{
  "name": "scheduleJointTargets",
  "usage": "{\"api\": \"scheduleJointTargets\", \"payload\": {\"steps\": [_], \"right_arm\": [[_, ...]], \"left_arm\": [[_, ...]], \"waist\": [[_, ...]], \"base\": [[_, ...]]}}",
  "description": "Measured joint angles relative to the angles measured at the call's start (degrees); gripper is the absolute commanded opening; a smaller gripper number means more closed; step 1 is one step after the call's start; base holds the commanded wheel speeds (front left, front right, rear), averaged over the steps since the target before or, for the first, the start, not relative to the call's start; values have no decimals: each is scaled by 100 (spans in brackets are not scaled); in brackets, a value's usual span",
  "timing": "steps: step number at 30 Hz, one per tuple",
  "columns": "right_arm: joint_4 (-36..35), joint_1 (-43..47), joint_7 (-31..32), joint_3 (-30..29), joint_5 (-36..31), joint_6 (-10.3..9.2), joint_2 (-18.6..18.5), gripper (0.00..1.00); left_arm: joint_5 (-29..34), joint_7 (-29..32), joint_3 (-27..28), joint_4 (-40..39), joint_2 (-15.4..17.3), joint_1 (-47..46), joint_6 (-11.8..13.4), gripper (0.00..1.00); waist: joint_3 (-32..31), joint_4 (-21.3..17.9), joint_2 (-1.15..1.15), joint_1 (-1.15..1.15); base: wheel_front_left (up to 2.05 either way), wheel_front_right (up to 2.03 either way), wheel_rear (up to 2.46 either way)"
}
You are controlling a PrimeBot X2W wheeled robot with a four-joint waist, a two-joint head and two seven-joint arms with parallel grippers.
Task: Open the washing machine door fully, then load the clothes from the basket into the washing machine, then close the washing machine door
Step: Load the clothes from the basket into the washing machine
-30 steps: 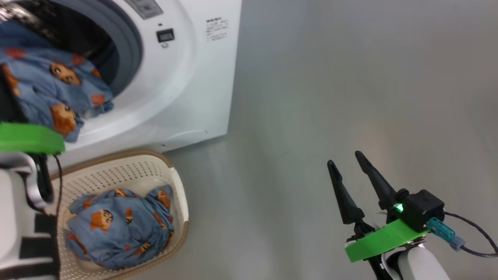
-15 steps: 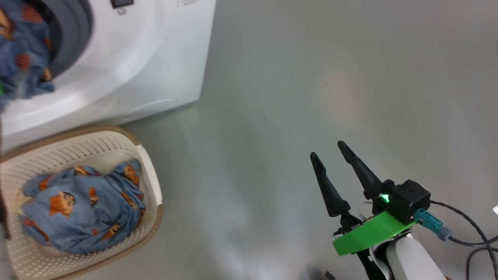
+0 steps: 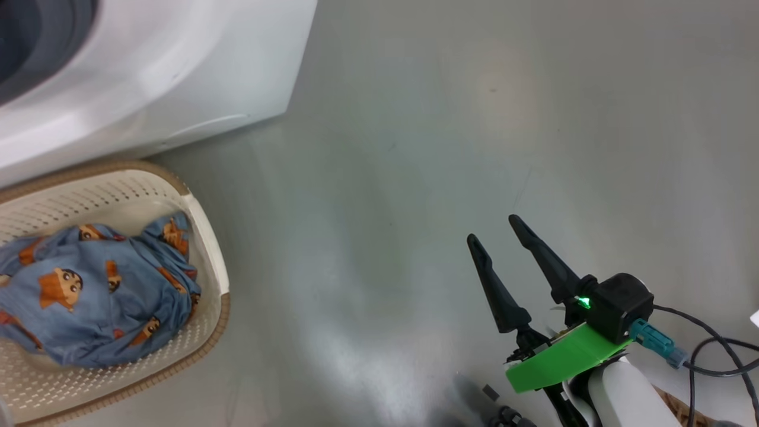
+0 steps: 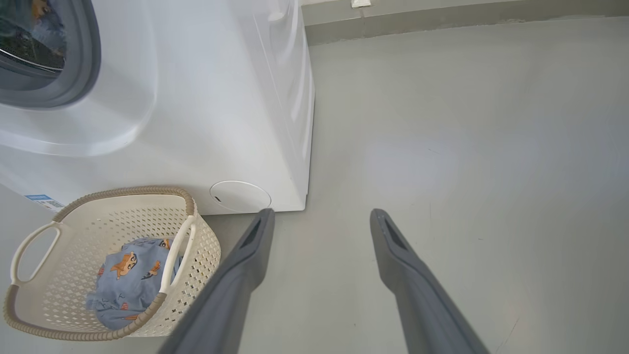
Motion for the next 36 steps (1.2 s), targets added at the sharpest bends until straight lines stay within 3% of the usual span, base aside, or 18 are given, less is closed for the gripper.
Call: {"api": "scheduleJointTargets", "payload": {"steps": [8, 18, 20, 22, 23, 36], "right_arm": [[-83, 1, 0, -18, 38, 0, -62, 100], [-79, -1, 0, -14, 108, 0, -43, 100], [-66, -1, 0, -14, 127, 0, -43, 100], [-40, -1, 0, -12, 130, 0, -44, 100], [-32, -1, 0, -13, 135, 0, -44, 100], [90, 33, 0, -16, 142, 0, -56, 100]], "left_arm": [[-5, -2, 267, -339, 19, -477, 182, 0], [108, -1, 158, 390, -96, -359, 80, 0], [154, -2, 76, 713, -77, -369, 75, 39], [167, 0, 20, 1184, -46, -397, 5, 90], [186, 0, -16, 1326, -25, -399, 5, 100], [303, 0, -237, 2261, -147, -332, 91, 100]], "waist": [[295, -17, 0, 0], [324, 50, 0, 0], [296, 63, 0, 0], [250, 71, 0, 0], [222, 72, 0, 0], [-345, 154, 0, -1]], "base": [[0, 0, 0], [0, 0, 0], [0, 0, 0], [0, 0, 0], [0, 0, 0], [0, 0, 0]]}}
